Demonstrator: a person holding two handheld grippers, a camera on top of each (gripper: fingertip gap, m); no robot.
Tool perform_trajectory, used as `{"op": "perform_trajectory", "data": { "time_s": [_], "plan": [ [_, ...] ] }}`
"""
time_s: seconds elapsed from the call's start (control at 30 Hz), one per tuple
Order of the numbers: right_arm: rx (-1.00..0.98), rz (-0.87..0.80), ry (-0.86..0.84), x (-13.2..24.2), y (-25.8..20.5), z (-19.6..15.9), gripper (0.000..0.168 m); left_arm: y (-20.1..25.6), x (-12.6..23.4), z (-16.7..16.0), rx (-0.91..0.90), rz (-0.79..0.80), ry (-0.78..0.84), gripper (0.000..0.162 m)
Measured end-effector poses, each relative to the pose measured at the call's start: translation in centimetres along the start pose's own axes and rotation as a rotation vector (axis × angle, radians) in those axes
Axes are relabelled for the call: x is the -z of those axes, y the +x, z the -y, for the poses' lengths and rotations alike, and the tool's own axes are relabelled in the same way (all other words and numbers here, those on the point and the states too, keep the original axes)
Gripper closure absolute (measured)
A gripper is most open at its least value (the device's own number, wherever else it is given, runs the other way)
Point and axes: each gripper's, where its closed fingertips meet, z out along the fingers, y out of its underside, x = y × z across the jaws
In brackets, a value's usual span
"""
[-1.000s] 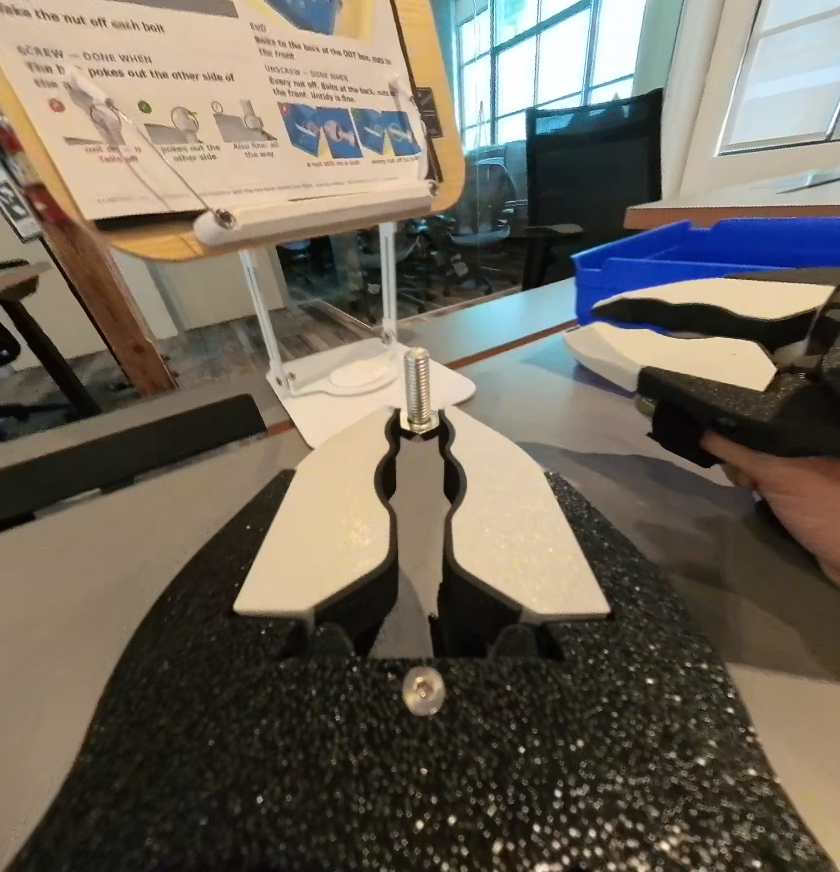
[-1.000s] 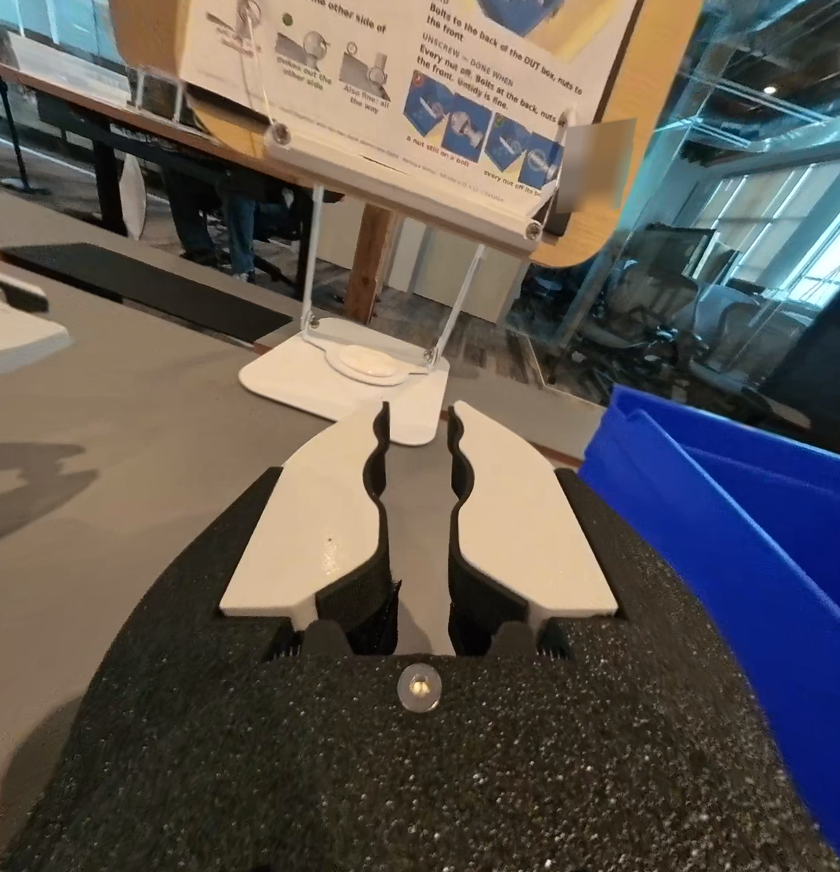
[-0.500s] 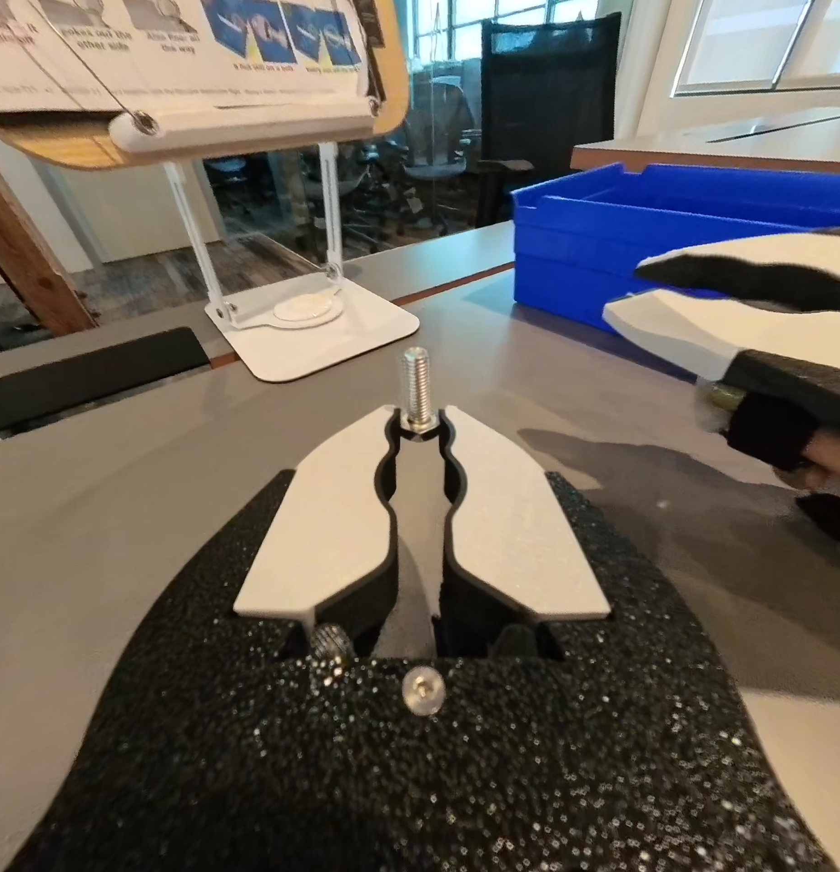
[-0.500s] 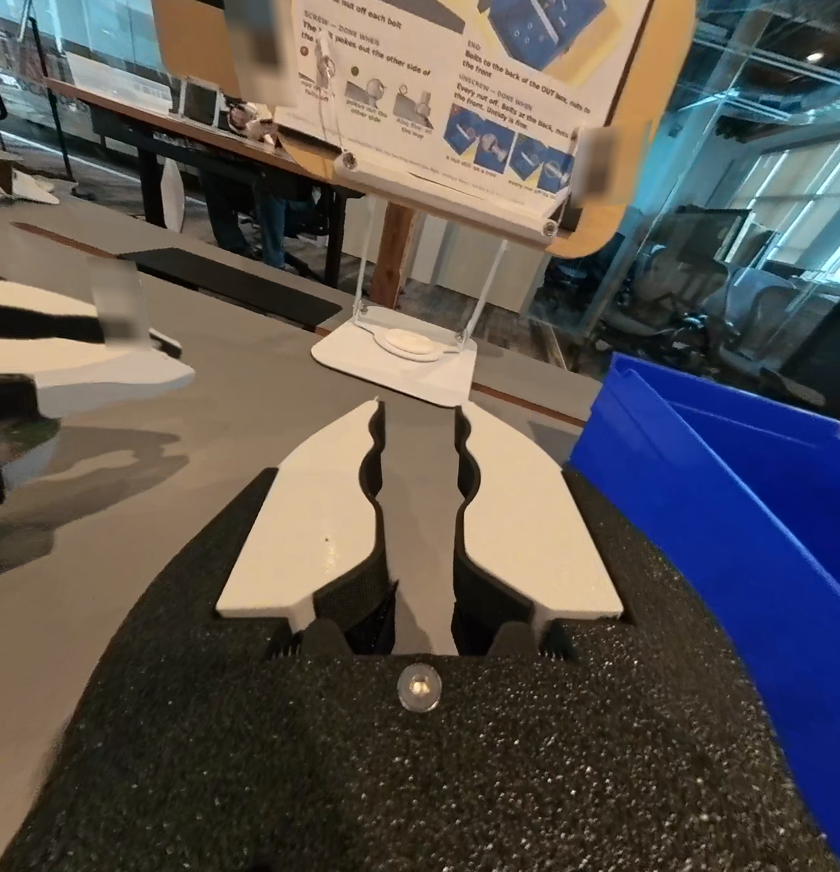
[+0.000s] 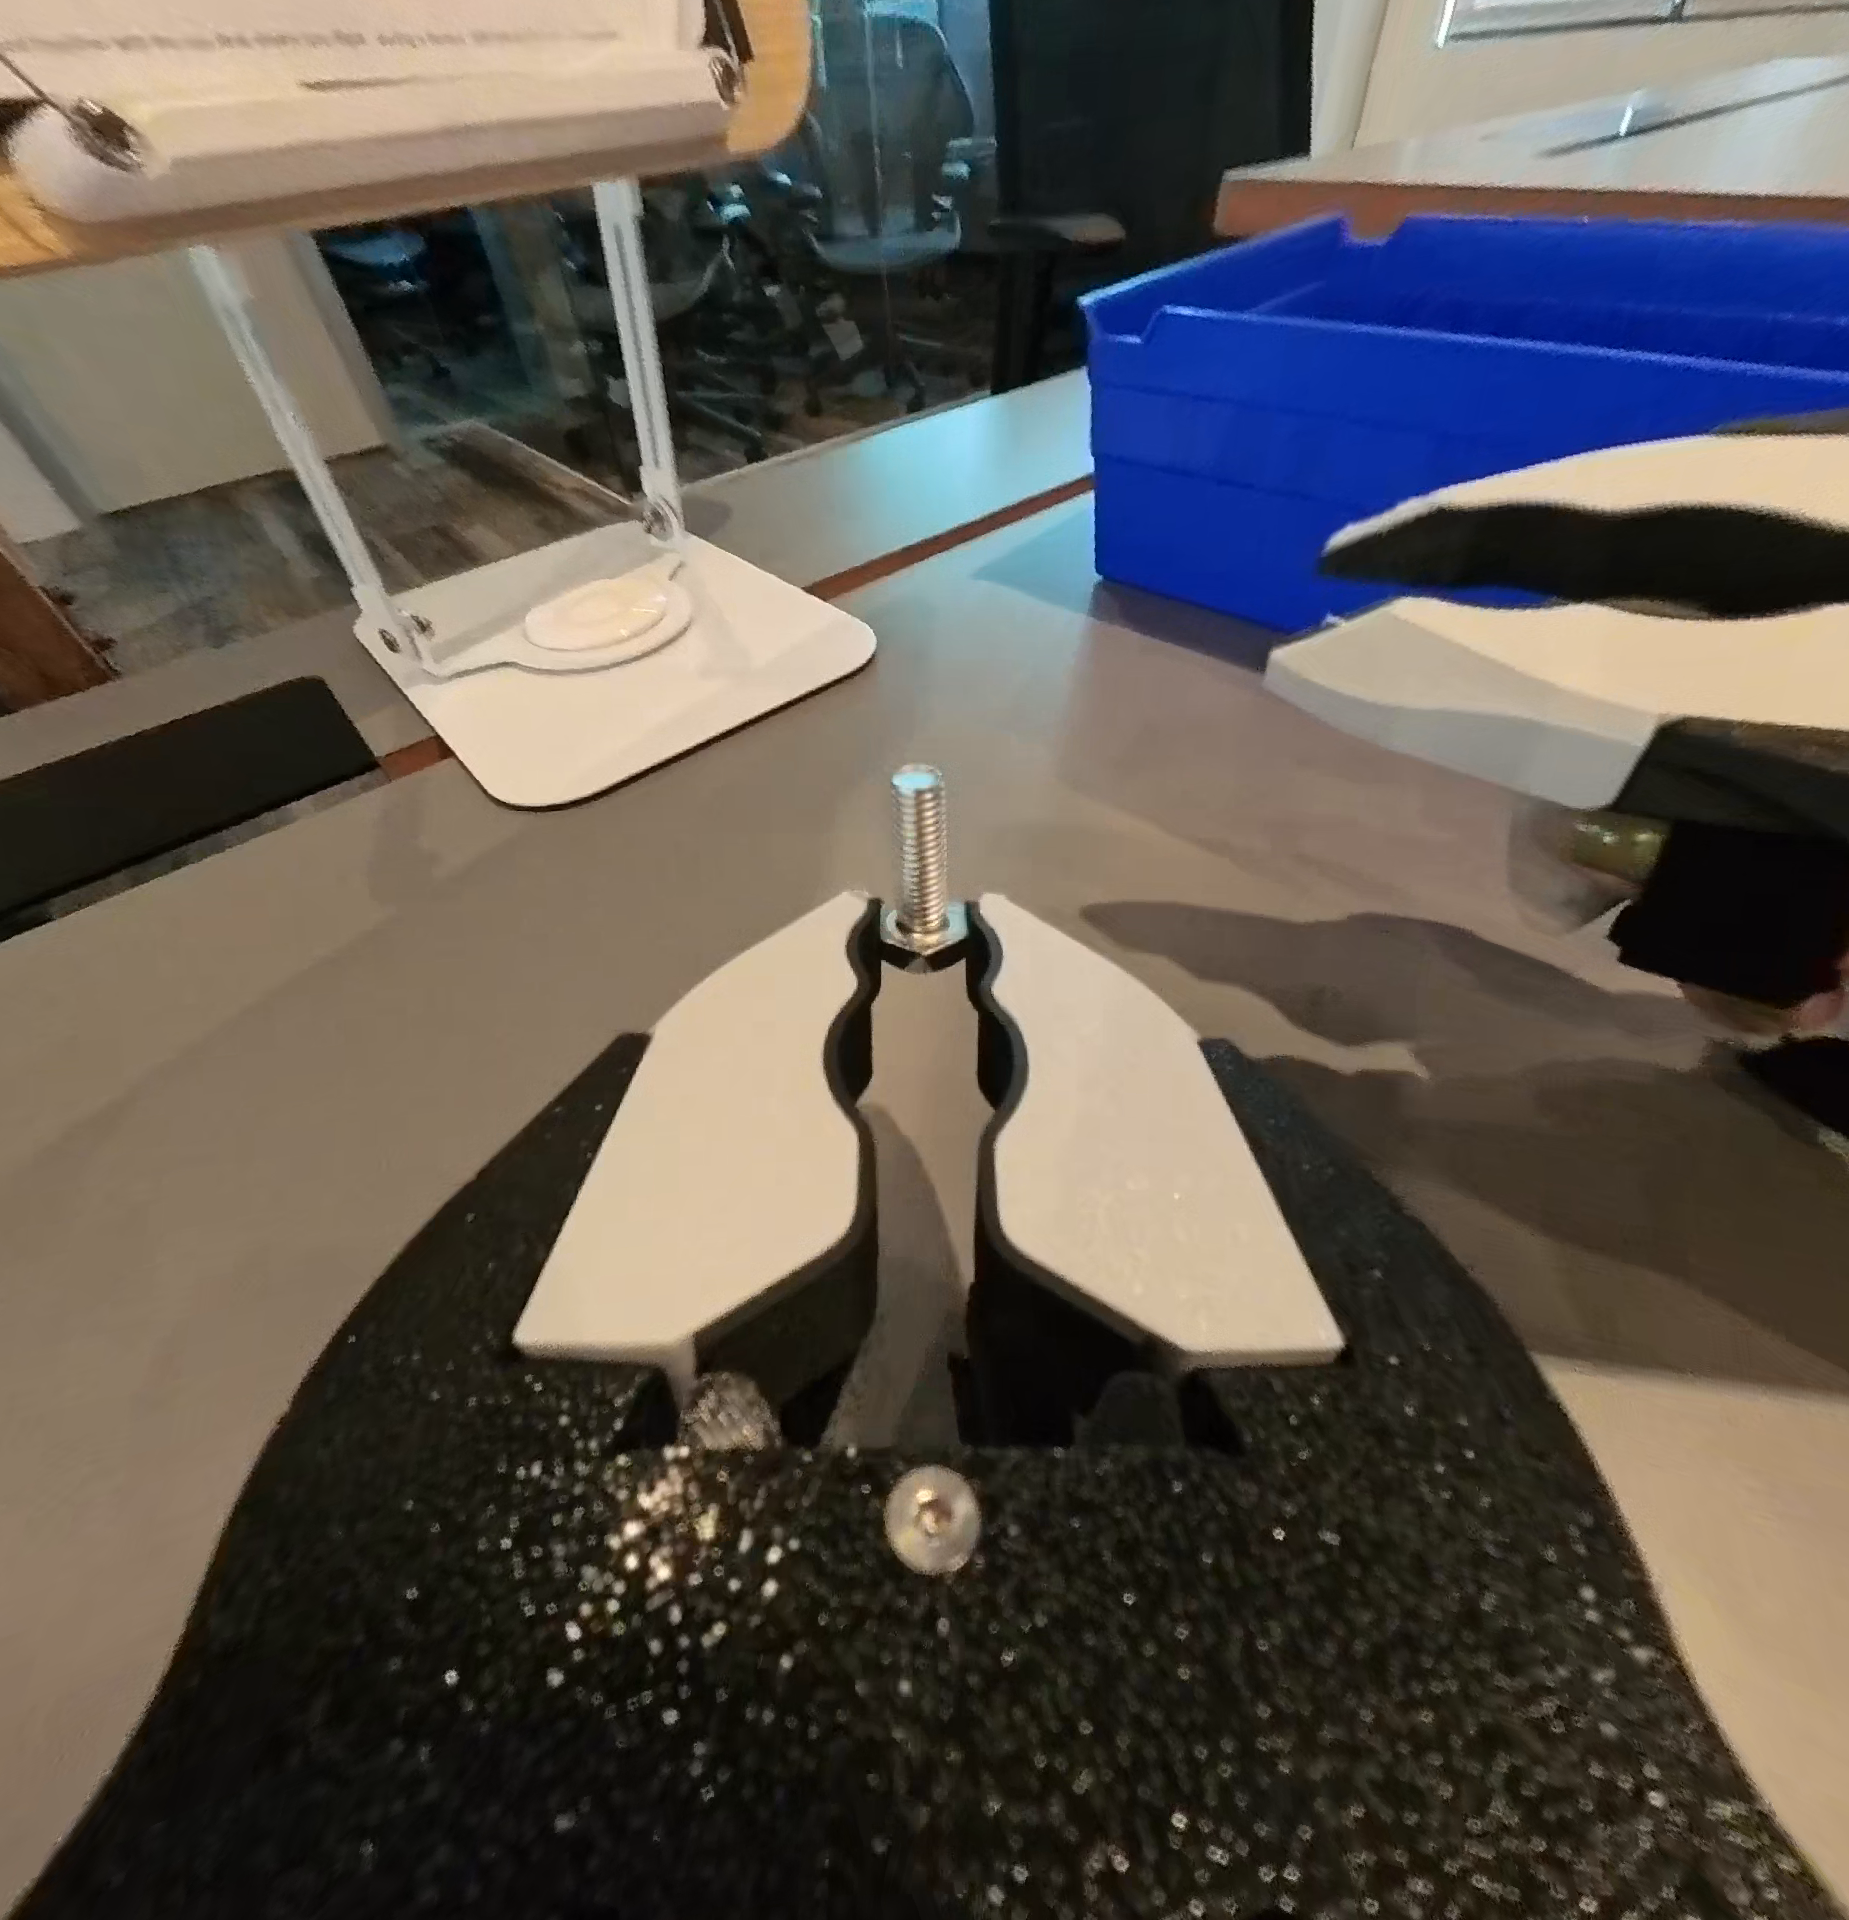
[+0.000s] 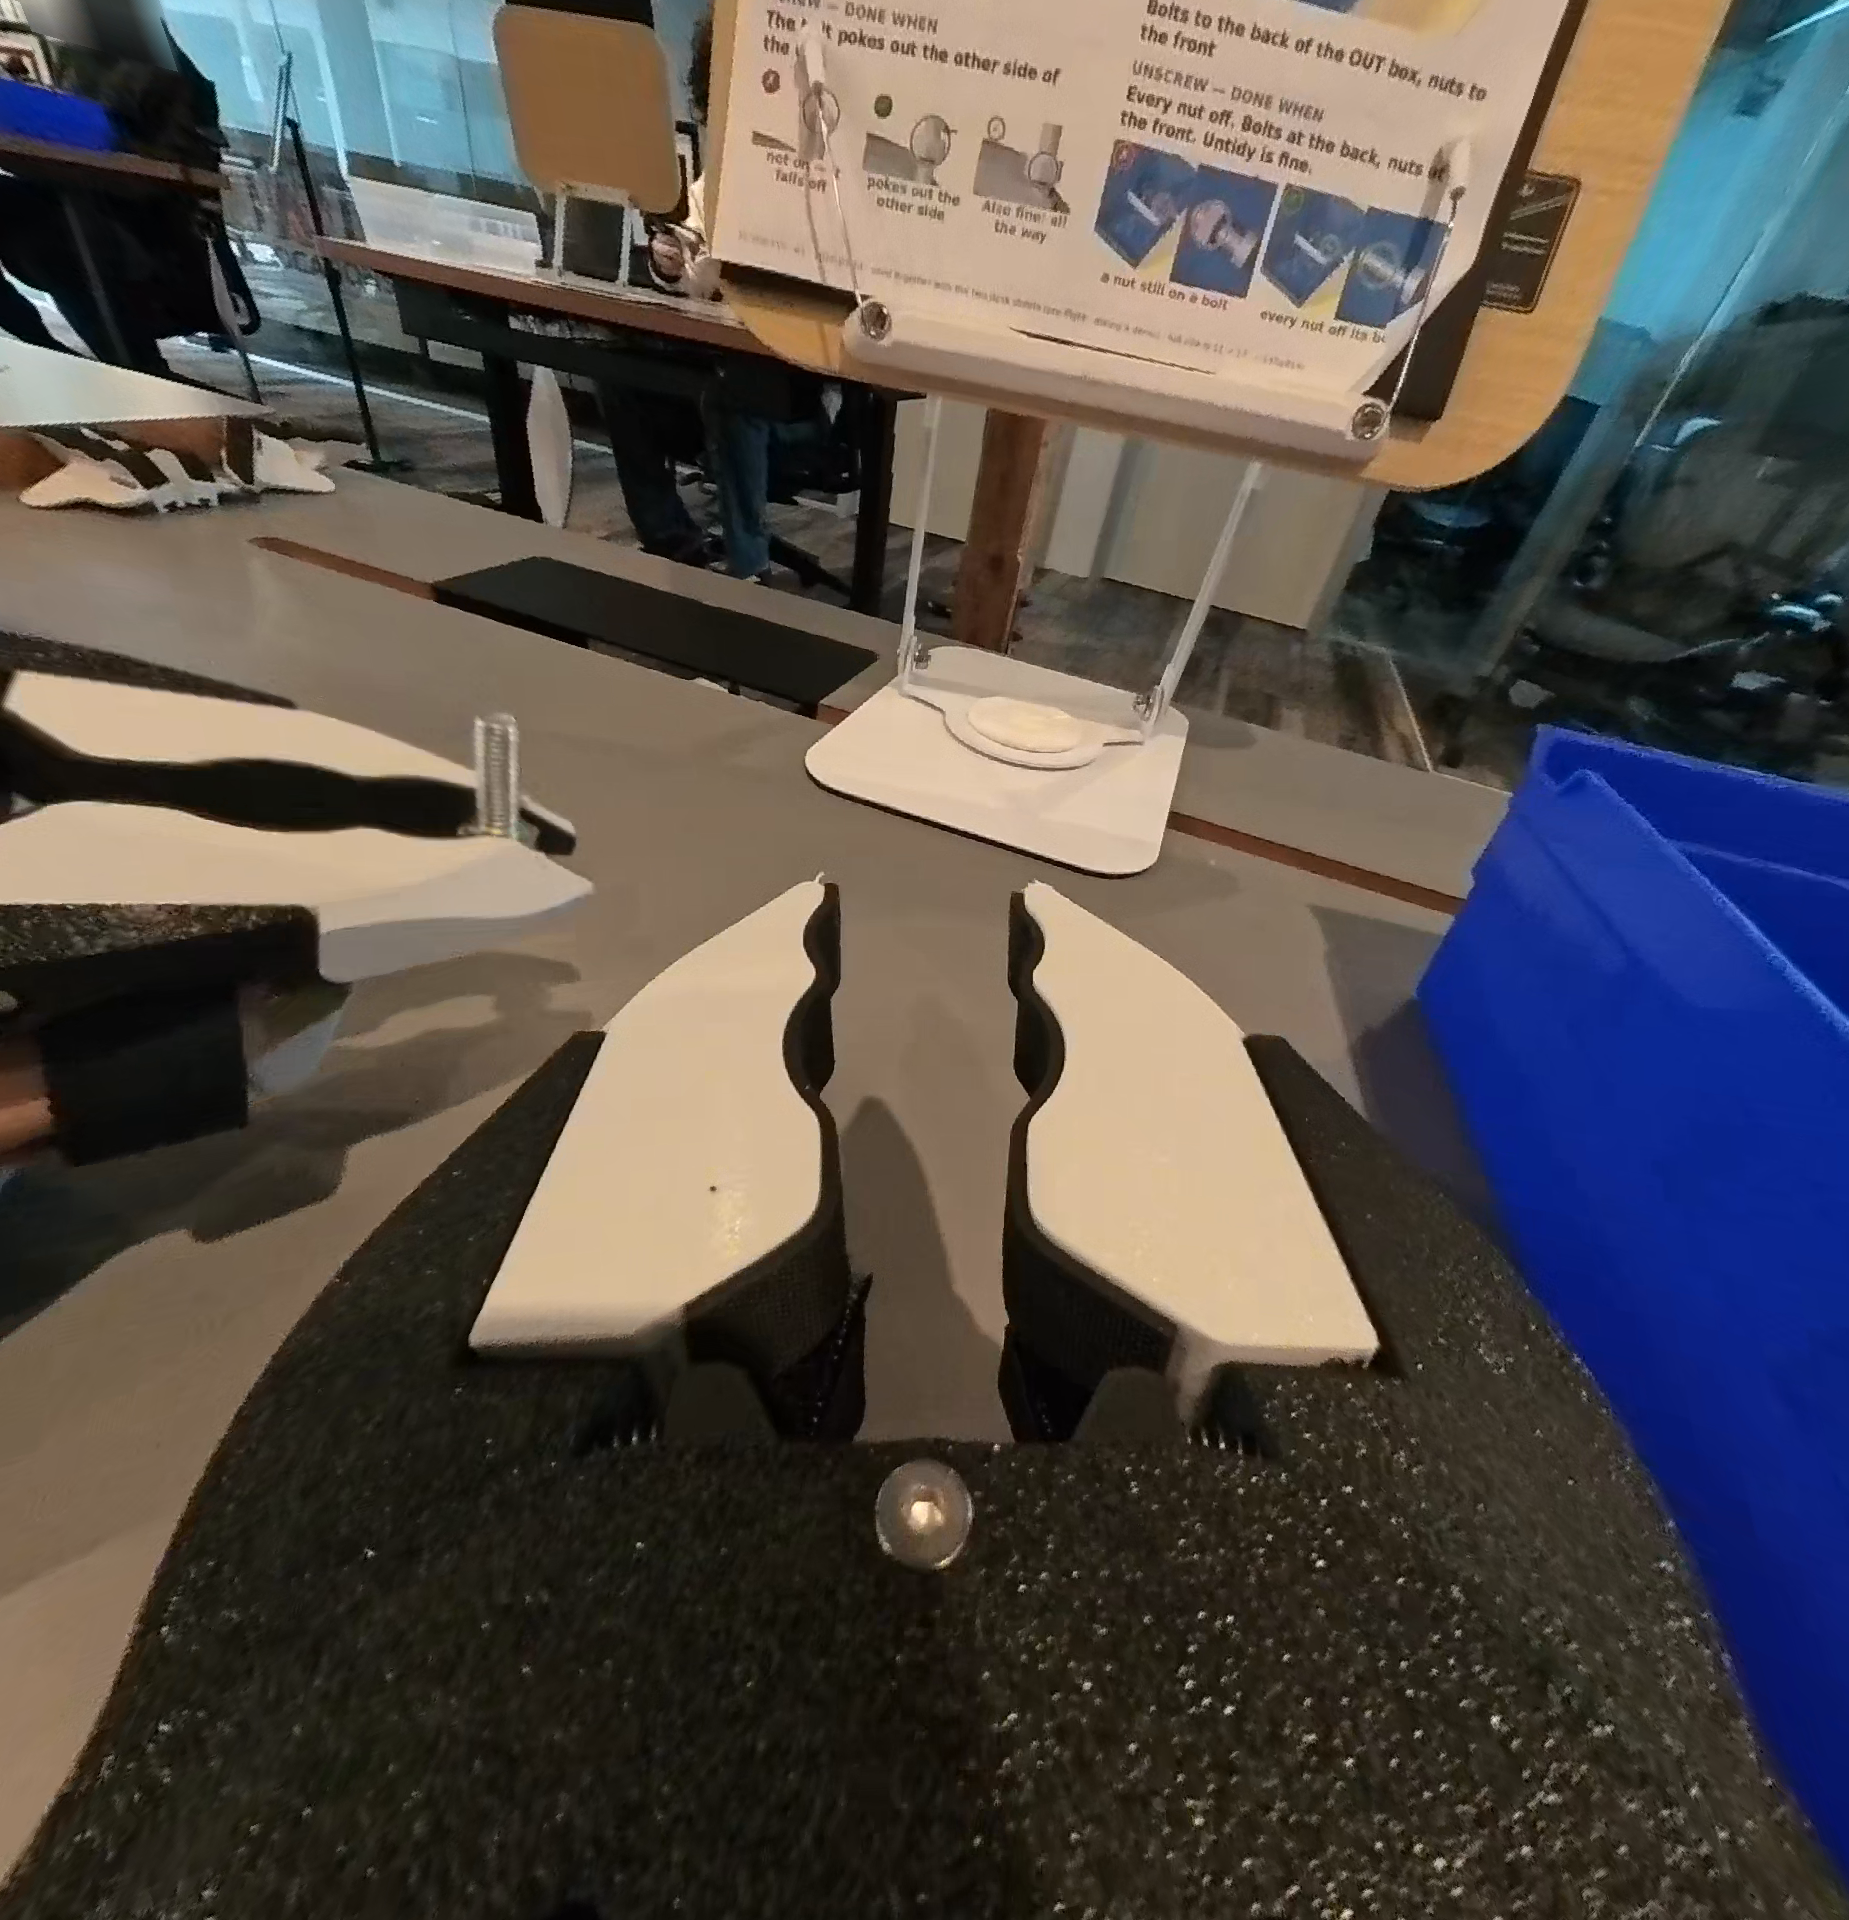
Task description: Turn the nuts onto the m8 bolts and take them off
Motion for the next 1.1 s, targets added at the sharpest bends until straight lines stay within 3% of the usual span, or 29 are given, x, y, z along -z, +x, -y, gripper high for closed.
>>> {"op": "perform_trajectory", "data": {
  "time_s": [0.27,0.47,1.1],
  "plan": [
    [-0.019,-0.01,-0.03,0.0,0.8,-0.2,0.138,0.5,-0.7,-4.4,-0.001,-0.121,-0.332,0.147],
    [-0.039,0.014,-0.058,-0.3,0.6,-0.8,0.138,0.4,-0.6,-4.6,-0.087,-0.089,-0.359,0.147],
    [-0.043,0.04,-0.087,-0.7,0.0,-1.4,0.138,0.1,-0.6,-6.4,-0.094,-0.088,-0.465,0.147]
  ]
}}
